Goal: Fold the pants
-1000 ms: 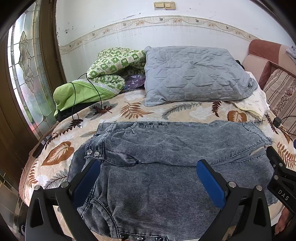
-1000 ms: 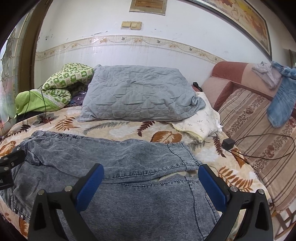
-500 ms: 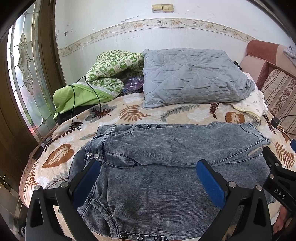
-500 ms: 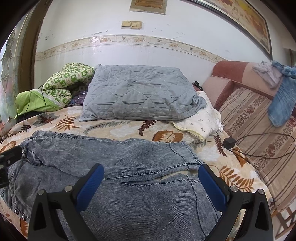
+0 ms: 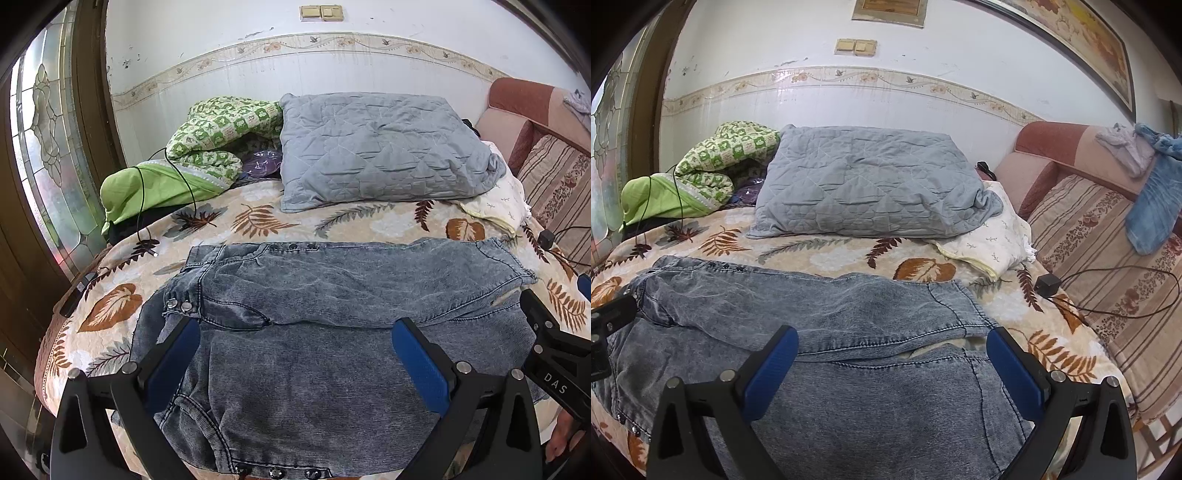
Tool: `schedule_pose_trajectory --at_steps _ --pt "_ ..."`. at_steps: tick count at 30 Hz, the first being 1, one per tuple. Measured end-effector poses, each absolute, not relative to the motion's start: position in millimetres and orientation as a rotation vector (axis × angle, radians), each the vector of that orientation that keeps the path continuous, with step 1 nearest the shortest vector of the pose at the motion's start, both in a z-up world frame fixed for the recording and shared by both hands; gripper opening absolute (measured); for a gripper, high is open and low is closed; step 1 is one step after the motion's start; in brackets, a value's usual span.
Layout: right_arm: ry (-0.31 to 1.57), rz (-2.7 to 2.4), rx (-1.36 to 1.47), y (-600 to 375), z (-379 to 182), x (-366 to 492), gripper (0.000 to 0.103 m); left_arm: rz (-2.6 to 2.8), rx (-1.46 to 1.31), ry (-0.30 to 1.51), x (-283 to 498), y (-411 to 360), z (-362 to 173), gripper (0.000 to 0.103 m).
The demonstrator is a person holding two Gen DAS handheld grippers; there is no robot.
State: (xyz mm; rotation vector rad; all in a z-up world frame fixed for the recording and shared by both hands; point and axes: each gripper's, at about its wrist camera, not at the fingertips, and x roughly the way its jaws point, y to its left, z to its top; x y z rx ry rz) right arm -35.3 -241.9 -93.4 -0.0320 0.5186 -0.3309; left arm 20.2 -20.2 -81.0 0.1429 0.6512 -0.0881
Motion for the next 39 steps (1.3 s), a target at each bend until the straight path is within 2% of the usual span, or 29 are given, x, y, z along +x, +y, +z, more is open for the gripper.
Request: schedule_pose_trajectory --at_steps 12,23,28,34,36,39 --pt "0.569 -0.347 -0.057 -248.8 -97.1 -21.3 0.103 -0.125 0.213 0.695 43.6 -21.1 -88.9 0.103" --pt "0.793 -0.324 -0.14 -351.7 -107.6 99.6 0.103 0.035 0.218 0.831 205.2 89.5 -76.9 0.103" --pt "0.879 -0.356 0.03 -421.1 -125.1 150.7 0.103 0.035 0.107 0.942 266.7 115.6 -91.2 0.103" --pt "0.929 -0.342 0.212 -464.5 -160.5 186.6 0.102 0.04 0.185 1.049 321.9 104.0 -129.2 0.103" --pt "0.943 -0.355 0.237 -470.8 -168.7 197.1 0.095 0.039 0.164 1.083 335.8 108.8 -137.9 0.103" --pt "0.969 -0.354 0.271 -476.9 -179.6 213.1 0.09 0.048 0.11 1.109 349.2 120.7 -146.4 0.102"
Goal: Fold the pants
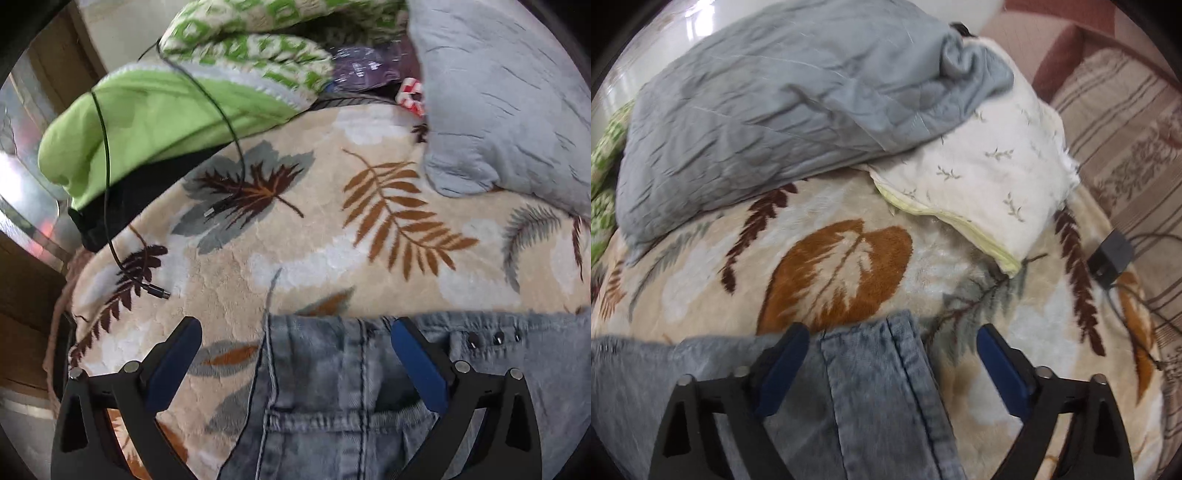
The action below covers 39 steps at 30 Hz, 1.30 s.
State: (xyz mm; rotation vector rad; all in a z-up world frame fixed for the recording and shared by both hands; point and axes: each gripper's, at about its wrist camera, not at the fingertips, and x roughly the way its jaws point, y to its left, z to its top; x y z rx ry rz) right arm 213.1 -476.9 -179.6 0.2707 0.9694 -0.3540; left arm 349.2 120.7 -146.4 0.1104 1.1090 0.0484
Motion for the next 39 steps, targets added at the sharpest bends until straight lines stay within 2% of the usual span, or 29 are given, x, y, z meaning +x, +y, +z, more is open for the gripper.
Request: schedule_pose_trajectory --at_steps 4,9,12,15,18,19,20,21,22,26,30,31,32,34,36,37,38,39 --pt "1.008 -0.372 0.185 -469.8 -190.1 228.9 0.09 0.059 0.06 1.149 360.6 133.6 -152.3 0.093" --pt "1.034 -0.371 0.158 -464.8 -198.3 234.8 0.089 0.008 -0.03 1.199 360.3 137.4 -158.3 0.093" --pt "1.031 -0.381 0.158 -465.0 -197.5 234.0 0.089 0.022 0.008 1.185 359.7 135.4 -157.8 0.093" --pt "1.043 -0.392 0.177 -468.6 -197.6 232.0 0.089 0.004 -0.034 1.254 368.3 139.9 -171.4 0.09" --pt "1.063 -0.384 0.188 -470.8 -200.8 233.1 0.089 0.004 -0.05 1.31 374.8 138.0 -188.1 0.071" --pt "1.065 -0.38 0.191 -472.2 -202.2 236.2 0.089 -0.031 -0.101 1.318 375.4 137.8 -191.4 0.054" --pt "1.063 -0.377 0.192 -472.9 -201.4 236.3 0.09 -0.045 -0.121 1.303 375.1 136.1 -189.9 0.042" --pt "1.057 -0.376 0.192 -474.2 -199.3 235.4 0.089 -0.05 -0.112 1.29 374.7 133.0 -187.7 0.036" --pt "1.046 -0.38 0.193 -476.2 -195.7 233.0 0.089 -0.061 -0.092 1.278 373.7 128.0 -185.7 0.023" --pt "0.999 -0.384 0.242 -493.3 -179.1 222.3 0.089 -0.062 -0.005 1.23 366.8 110.7 -180.4 0.02" --pt "0.97 -0.367 0.351 -511.6 -172.9 215.1 0.09 -0.084 -0.04 1.22 365.4 114.6 -175.3 0.021" --pt "0.983 -0.359 0.366 -512.5 -176.0 218.3 0.09 -0.106 -0.058 1.232 364.5 117.6 -174.2 0.023" --pt "0.997 -0.35 0.359 -511.0 -178.3 219.2 0.09 -0.118 -0.074 1.247 362.8 122.1 -175.8 0.031" --pt "1.036 -0.338 0.312 -500.2 -186.0 225.3 0.09 -0.118 -0.091 1.261 359.8 125.7 -178.4 0.039" --pt "1.078 -0.351 0.256 -491.0 -195.4 232.6 0.09 -0.111 -0.068 1.252 356.8 121.8 -178.4 0.039" --pt "1.089 -0.358 0.236 -488.0 -200.1 234.7 0.089 -0.105 -0.059 1.246 356.0 120.4 -178.1 0.033" --pt "1.081 -0.352 0.235 -485.8 -202.7 235.4 0.085 -0.101 -0.058 1.235 354.8 119.4 -176.2 0.019" --pt "1.069 -0.335 0.248 -484.7 -203.9 235.4 0.064 -0.096 -0.055 1.231 355.4 117.9 -175.7 0.019"
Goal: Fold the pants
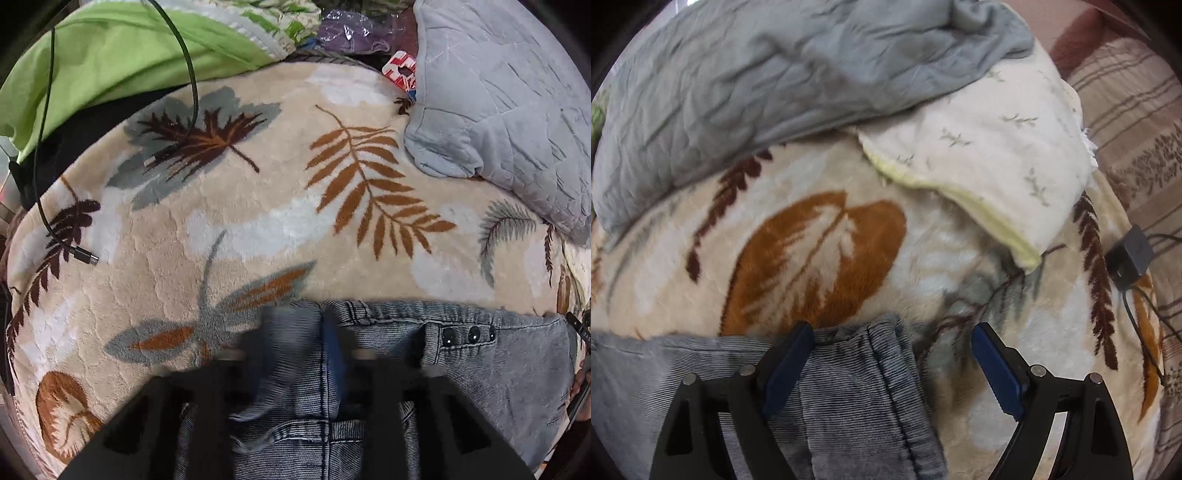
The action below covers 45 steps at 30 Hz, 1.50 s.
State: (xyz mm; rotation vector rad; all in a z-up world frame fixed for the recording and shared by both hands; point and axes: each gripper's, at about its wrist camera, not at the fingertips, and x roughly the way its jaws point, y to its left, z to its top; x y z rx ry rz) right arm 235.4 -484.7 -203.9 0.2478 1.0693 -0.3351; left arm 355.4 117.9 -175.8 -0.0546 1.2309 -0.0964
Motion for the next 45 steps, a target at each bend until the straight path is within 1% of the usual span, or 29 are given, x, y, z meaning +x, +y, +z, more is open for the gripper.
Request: schedule_pose_trajectory --at_steps 3,4,6,11,15,20,26,30,32,35,36,38,40,42,45 --pt "1.053 -0.372 0.235 -485.1 -200.5 230.7 0.028 -0.087 -0.041 1.189 351.6 116.7 -166.9 0.015" --pt "1.041 -0.367 0.25 -486.1 -197.5 228.1 0.027 -0.088 -0.044 1.173 351.1 116.4 -163.0 0.014" --pt "0.998 -0.36 0.309 -494.4 -187.6 217.4 0.023 -0.098 -0.06 1.135 345.9 120.8 -148.1 0.014" --pt "0.873 -0.308 0.436 -501.3 -154.9 185.3 0.017 -0.157 -0.117 1.059 325.8 131.7 -100.8 0.014" --pt "0.773 -0.286 0.445 -486.0 -115.2 150.1 0.017 -0.206 -0.157 1.001 296.9 135.9 -67.8 0.014" --pt "0.682 -0.248 0.463 -468.3 -80.8 97.6 0.017 -0.279 -0.14 0.909 231.7 141.4 -26.2 0.014" --pt "0.611 -0.217 0.538 -460.6 -63.1 1.5 0.017 -0.311 -0.192 0.867 152.7 169.8 -10.2 0.014" --pt "0.64 -0.215 0.525 -447.2 -71.3 -55.1 0.017 -0.287 -0.176 0.861 108.7 187.7 -26.4 0.014" --pt "0.682 -0.236 0.503 -440.5 -89.8 -76.6 0.017 -0.273 -0.203 0.908 86.8 202.4 -49.0 0.014" --pt "0.783 -0.226 0.585 -443.2 -130.2 -100.6 0.017 -0.259 -0.212 0.941 58.9 218.4 -80.9 0.014" --pt "0.818 -0.228 0.574 -441.2 -141.1 -106.4 0.017 -0.247 -0.202 0.949 50.7 221.6 -92.8 0.014" --pt "0.883 -0.24 0.513 -435.0 -161.5 -117.9 0.017 -0.242 -0.237 1.022 40.7 229.6 -122.8 0.014" --pt "0.946 -0.206 0.565 -439.1 -180.0 -126.3 0.018 -0.228 -0.252 1.068 36.0 233.2 -143.1 0.014" --pt "0.972 -0.191 0.61 -447.6 -180.7 -128.8 0.02 -0.209 -0.197 1.06 29.2 231.1 -147.1 0.015" --pt "0.909 -0.197 0.569 -455.6 -156.5 -136.0 0.02 -0.205 -0.185 1.041 21.7 233.1 -136.2 0.018"
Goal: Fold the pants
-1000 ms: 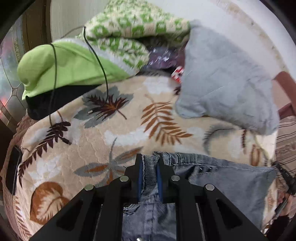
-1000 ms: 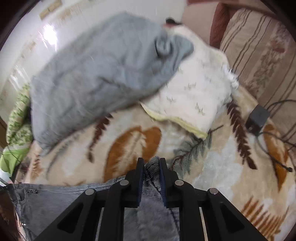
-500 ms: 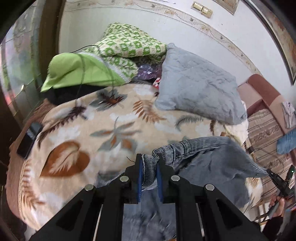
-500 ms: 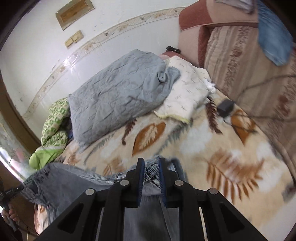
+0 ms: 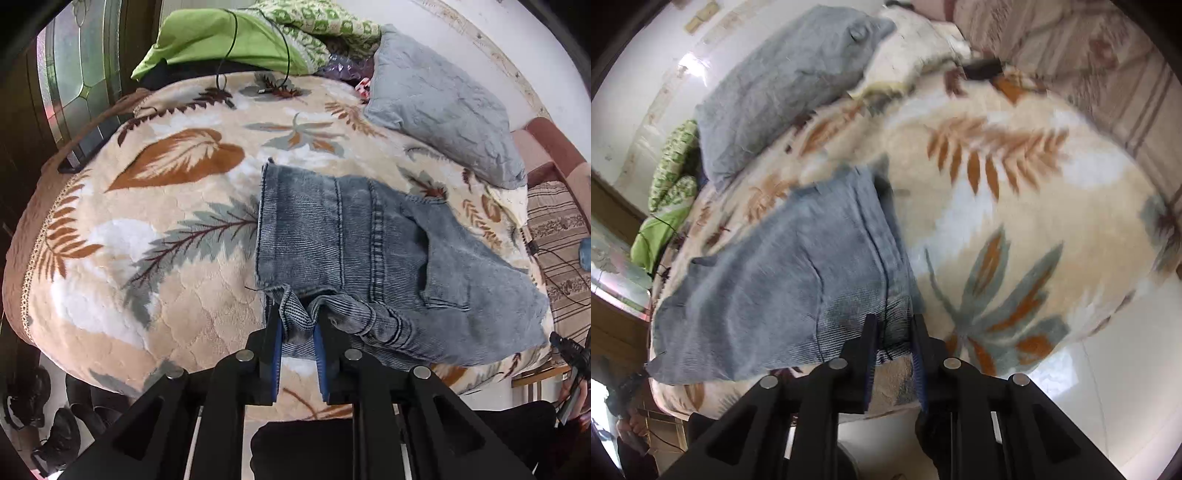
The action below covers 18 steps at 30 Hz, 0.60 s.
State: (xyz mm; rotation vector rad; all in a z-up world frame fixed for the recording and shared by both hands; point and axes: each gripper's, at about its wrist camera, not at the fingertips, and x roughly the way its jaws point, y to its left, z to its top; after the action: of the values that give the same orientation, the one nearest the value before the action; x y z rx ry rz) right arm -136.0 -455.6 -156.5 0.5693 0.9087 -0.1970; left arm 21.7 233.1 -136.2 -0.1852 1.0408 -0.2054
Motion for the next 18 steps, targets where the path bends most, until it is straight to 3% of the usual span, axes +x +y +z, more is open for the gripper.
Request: schedule_pose_trajectory --at_steps 8,9,11,13,18 --pt "0.838 -0.153 0.53 -467.9 -119.7 -99.7 0.026 -0.119 -0.083 0.823 13.9 227.1 -63.8 0.023" --pt "0.842 -0.143 0.526 -468.5 -119.3 -89.1 0.028 -0.124 -0.071 0.813 17.1 221.8 -59.4 0.026" --pt "0.854 -0.132 0.522 -467.6 -121.4 -66.6 0.031 -0.124 -0.055 0.807 27.7 215.0 -57.0 0.053" --pt "0.865 -0.148 0.54 -469.5 -128.9 -50.3 0.034 -0.106 -0.043 0.818 44.9 209.7 -62.3 0.07" --pt "0.801 -0.19 0.536 -467.6 -132.5 -43.8 0.034 -0.06 -0.079 0.914 91.5 214.7 -90.2 0.071"
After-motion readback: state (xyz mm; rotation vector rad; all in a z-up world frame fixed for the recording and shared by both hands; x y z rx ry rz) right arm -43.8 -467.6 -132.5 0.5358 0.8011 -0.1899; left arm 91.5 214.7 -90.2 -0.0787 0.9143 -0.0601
